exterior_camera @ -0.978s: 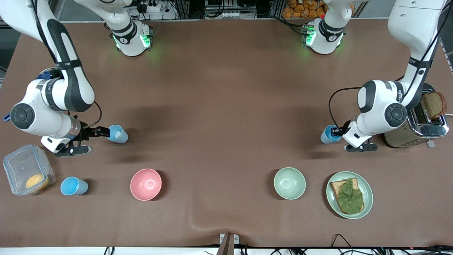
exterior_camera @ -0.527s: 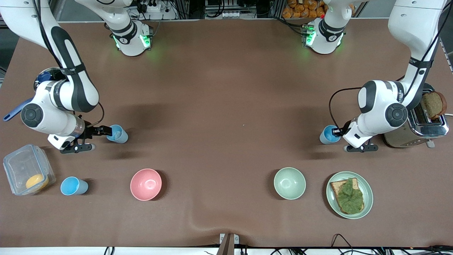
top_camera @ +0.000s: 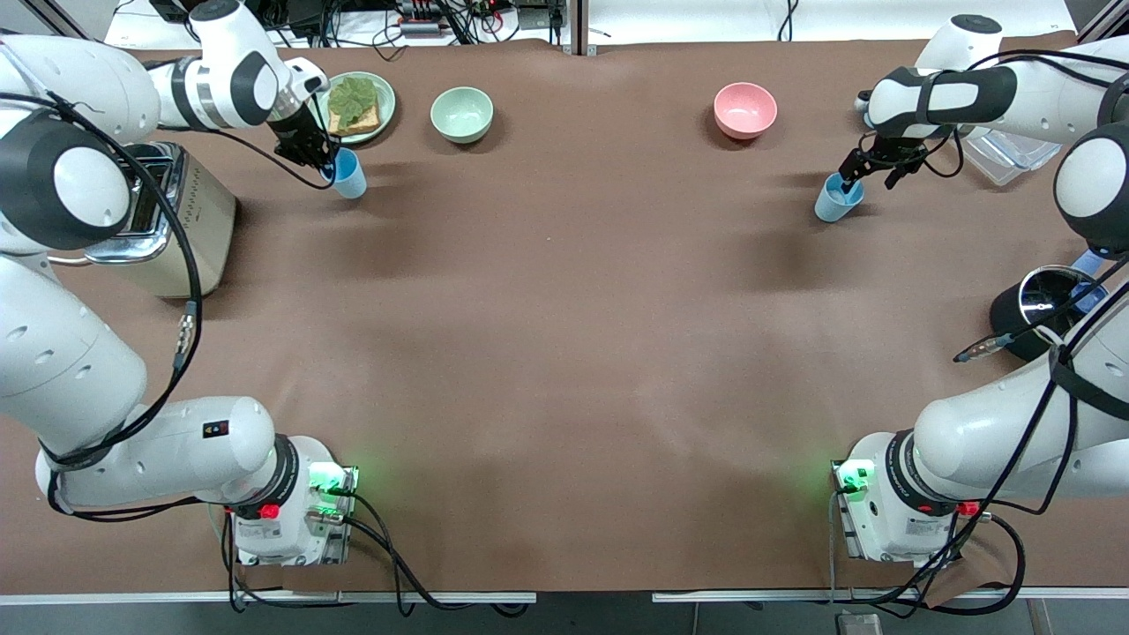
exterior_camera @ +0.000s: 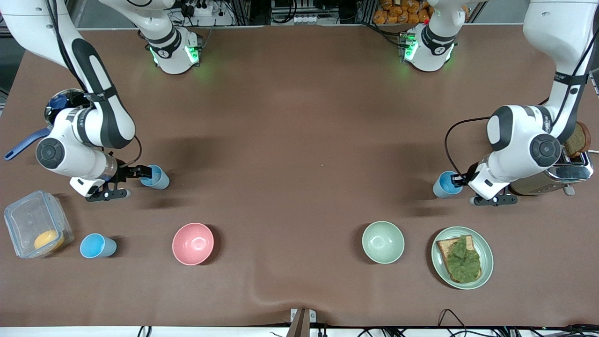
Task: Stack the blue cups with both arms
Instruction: 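Close the right gripper on its blue cup and lift both cups, then carry the right cup to table center while the left gripper follows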
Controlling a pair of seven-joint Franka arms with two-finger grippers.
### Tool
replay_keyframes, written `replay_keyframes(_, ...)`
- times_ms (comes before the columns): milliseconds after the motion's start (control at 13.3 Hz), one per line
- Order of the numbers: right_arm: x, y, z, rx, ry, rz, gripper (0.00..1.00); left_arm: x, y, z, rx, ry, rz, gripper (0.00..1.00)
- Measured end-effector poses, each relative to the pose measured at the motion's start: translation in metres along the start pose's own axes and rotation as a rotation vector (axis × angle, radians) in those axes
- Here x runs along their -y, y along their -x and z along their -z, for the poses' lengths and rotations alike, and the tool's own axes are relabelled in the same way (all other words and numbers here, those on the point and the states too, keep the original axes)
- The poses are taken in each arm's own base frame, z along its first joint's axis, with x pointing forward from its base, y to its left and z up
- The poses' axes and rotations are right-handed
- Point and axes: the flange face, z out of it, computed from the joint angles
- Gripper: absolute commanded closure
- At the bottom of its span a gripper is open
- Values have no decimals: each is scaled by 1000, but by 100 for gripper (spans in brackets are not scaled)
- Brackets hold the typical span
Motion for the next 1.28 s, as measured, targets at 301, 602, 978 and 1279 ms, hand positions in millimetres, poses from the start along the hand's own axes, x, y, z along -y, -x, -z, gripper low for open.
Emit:
replay_keyframes(301,3,0,-4,5,-3,4,100,-12,-10,51,8,-6,-18,100)
replay_keyframes(602,9,-1,-3,2,-9,9,100,-34,-17,117,29,-8,-52,100)
replay_keyframes(978,32,-12,19,38,-29,36,100,-32,-15,191,78,-19,-46,100)
replay_keyframes(1279,72,-35,79,30,-89,76,100,-24,2,256,104,-25,-29,100)
